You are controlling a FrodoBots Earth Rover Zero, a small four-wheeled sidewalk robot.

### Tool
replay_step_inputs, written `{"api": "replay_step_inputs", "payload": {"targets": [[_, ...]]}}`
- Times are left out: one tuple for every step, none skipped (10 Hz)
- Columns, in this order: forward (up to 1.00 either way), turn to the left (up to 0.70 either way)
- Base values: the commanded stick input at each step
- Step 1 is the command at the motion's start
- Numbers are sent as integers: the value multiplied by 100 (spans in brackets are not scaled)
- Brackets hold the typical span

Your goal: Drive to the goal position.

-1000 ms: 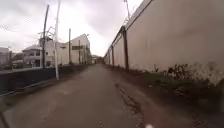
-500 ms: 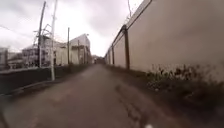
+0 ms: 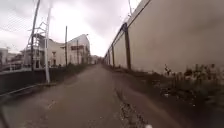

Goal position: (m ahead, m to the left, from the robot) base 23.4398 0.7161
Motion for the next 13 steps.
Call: {"api": "replay_step_inputs", "payload": {"targets": [[85, 0], [85, 0], [85, 0], [85, 0], [85, 0], [85, 0], [85, 0], [85, 0], [85, 0], [85, 0], [85, 0], [85, 0], [85, 0]]}}
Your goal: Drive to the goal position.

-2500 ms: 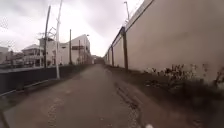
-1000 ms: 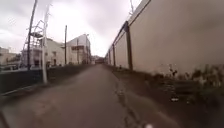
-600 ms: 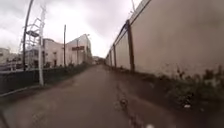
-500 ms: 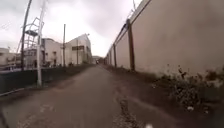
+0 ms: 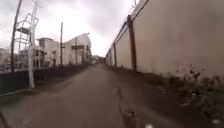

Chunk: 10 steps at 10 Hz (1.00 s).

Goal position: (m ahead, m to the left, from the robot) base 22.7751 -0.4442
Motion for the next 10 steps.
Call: {"api": "replay_step_inputs", "payload": {"targets": [[85, 0], [85, 0], [85, 0], [85, 0], [85, 0], [85, 0], [85, 0], [85, 0], [85, 0], [85, 0]]}}
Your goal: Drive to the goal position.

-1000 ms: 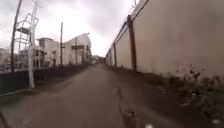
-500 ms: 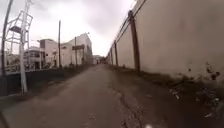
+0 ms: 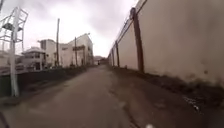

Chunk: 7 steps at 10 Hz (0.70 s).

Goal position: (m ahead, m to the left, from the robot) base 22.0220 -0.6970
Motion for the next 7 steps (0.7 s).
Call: {"api": "replay_step_inputs", "payload": {"targets": [[85, 0], [85, 0], [85, 0], [85, 0], [85, 0], [85, 0], [85, 0]]}}
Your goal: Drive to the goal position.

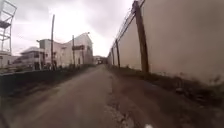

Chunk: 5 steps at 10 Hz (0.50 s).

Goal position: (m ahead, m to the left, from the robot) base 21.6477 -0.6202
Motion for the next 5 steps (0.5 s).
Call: {"api": "replay_step_inputs", "payload": {"targets": [[85, 0], [85, 0], [85, 0], [85, 0], [85, 0]]}}
